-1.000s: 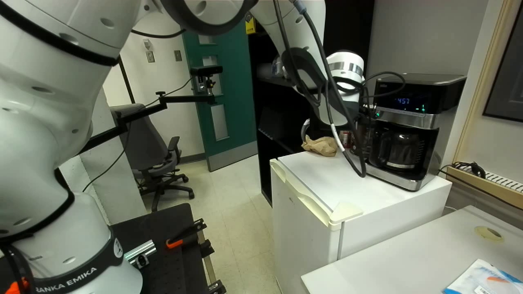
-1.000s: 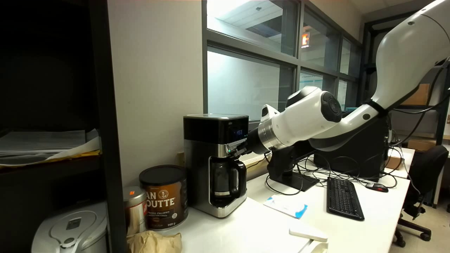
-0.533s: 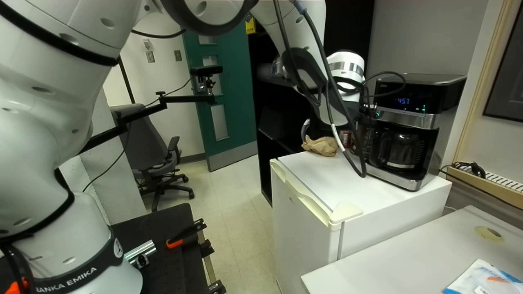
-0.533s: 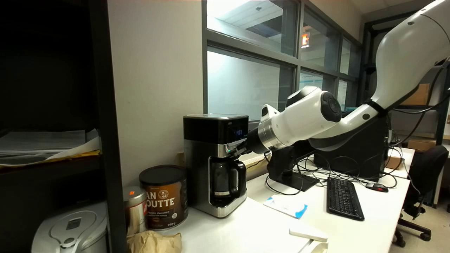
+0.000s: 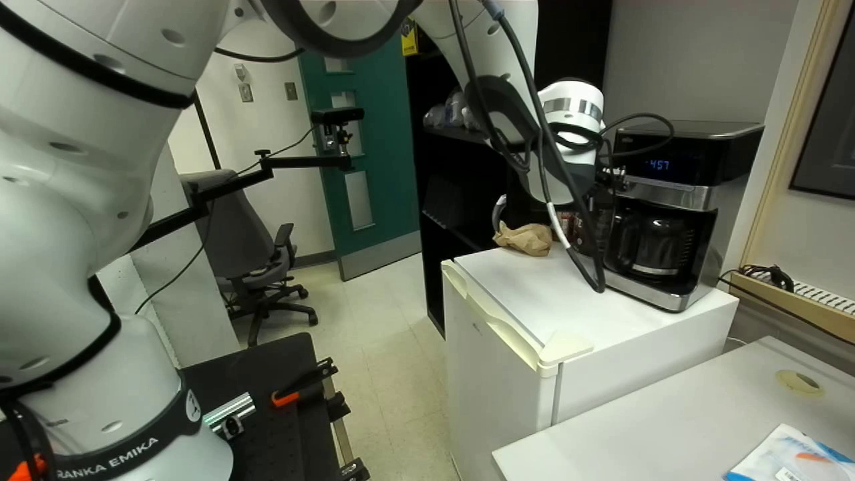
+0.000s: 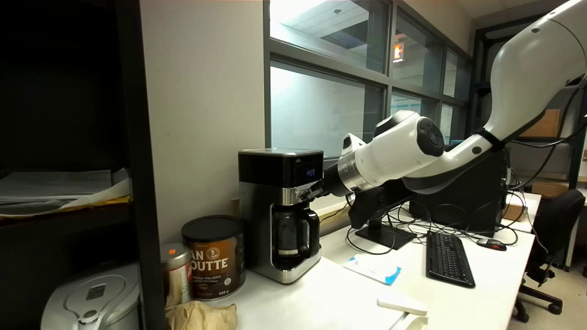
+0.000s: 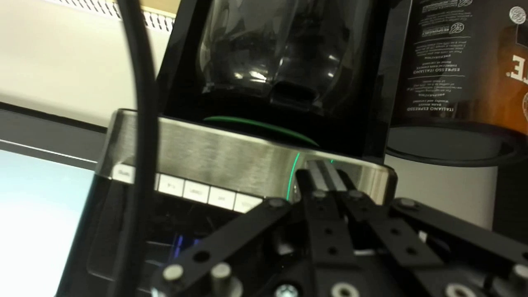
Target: Press the button on the left side of the coffee machine
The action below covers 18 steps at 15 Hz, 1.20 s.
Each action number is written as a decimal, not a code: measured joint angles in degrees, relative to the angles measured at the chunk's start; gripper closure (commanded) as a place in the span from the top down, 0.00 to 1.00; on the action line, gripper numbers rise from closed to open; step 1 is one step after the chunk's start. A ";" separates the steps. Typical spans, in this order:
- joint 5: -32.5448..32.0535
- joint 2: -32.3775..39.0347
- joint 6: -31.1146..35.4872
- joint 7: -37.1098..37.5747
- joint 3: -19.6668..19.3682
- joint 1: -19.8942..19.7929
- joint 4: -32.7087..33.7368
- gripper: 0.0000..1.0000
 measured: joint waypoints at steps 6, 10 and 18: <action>2.88 -0.43 0.54 -1.01 -0.21 -0.60 -1.55 0.00; 6.50 -4.58 2.87 -2.12 -0.25 -2.09 -7.86 0.00; 5.97 -24.45 11.33 0.94 0.87 -6.77 -27.66 0.00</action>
